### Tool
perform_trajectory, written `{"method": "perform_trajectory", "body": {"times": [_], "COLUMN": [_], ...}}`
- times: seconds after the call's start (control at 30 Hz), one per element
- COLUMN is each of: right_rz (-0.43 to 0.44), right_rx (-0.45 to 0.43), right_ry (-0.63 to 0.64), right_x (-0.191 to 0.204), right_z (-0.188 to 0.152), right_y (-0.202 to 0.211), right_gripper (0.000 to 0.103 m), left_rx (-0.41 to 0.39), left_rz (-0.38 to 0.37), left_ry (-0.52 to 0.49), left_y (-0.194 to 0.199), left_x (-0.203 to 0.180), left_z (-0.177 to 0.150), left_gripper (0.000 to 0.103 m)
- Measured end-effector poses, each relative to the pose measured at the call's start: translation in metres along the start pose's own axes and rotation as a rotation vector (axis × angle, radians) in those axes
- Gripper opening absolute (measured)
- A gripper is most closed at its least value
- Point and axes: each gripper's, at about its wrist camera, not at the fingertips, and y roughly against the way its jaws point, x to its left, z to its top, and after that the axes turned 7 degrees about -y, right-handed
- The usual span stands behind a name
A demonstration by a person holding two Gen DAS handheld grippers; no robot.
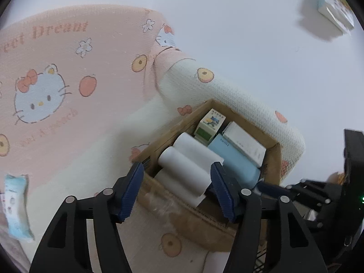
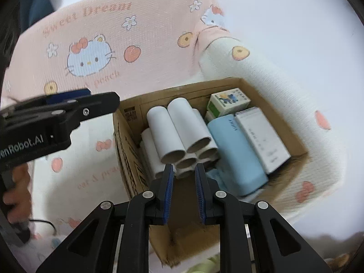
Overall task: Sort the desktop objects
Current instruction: 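Withdraw both open tools up and away from the box, then move both open tools to the blue-and-white tissue pack on the sheet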
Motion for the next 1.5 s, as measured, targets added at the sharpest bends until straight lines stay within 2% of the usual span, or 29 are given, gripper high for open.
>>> {"method": "perform_trajectory", "body": {"times": [0.13, 0.17, 0.27, 0.33, 0.5, 0.67, 0.87, 0.93, 1.07, 1.17, 1.23, 1.4, 1.5], "right_rz": [-0.089, -0.086, -0.015, -0.006, 0.100, 0.191, 0.393, 0.405, 0.416, 0.456, 0.489, 0.517, 0.499], "right_rx": [0.009, 0.010, 0.016, 0.003, -0.057, -0.048, 0.043, 0.036, -0.006, -0.012, -0.005, 0.030, 0.063], "right_ry": [0.079, 0.086, 0.084, 0.119, 0.203, 0.355, 0.482, 0.497, 0.466, 0.466, 0.468, 0.431, 0.394], "right_x": [0.012, 0.014, 0.017, 0.026, 0.056, 0.110, 0.183, 0.200, 0.224, 0.236, 0.245, 0.270, 0.283], "right_z": [-0.006, -0.006, -0.007, -0.008, -0.004, -0.001, 0.005, 0.007, 0.012, 0.013, 0.015, 0.016, 0.016], "right_y": [0.005, 0.005, 0.005, 0.005, 0.007, -0.013, -0.048, -0.057, -0.077, -0.091, -0.102, -0.138, -0.163], "right_gripper": [0.016, 0.017, 0.017, 0.017, 0.018, 0.018, 0.019, 0.023, 0.062, 0.063, 0.064, 0.066, 0.066], "left_rx": [0.009, 0.007, 0.012, 0.021, 0.023, 0.068, 0.149, 0.176, 0.175, 0.157, 0.142, 0.159, 0.168], "left_rz": [0.019, 0.020, 0.039, 0.064, 0.173, 0.251, 0.324, 0.353, 0.337, 0.284, 0.274, 0.313, 0.296], "left_ry": [-0.037, -0.037, -0.021, -0.008, 0.069, 0.167, 0.306, 0.387, 0.532, 0.645, 0.689, 0.664, 0.664], "left_y": [0.009, 0.011, 0.015, 0.016, 0.025, 0.035, 0.040, 0.042, 0.046, 0.047, 0.047, 0.043, 0.040], "left_x": [-0.001, 0.000, 0.009, 0.016, 0.059, 0.114, 0.190, 0.221, 0.259, 0.284, 0.298, 0.320, 0.332], "left_z": [-0.008, -0.011, -0.026, -0.034, -0.063, -0.101, -0.152, -0.170, -0.189, -0.197, -0.199, -0.192, -0.190], "left_gripper": [0.068, 0.068, 0.069, 0.069, 0.069, 0.069, 0.069, 0.069, 0.069, 0.069, 0.069, 0.069, 0.069]}}
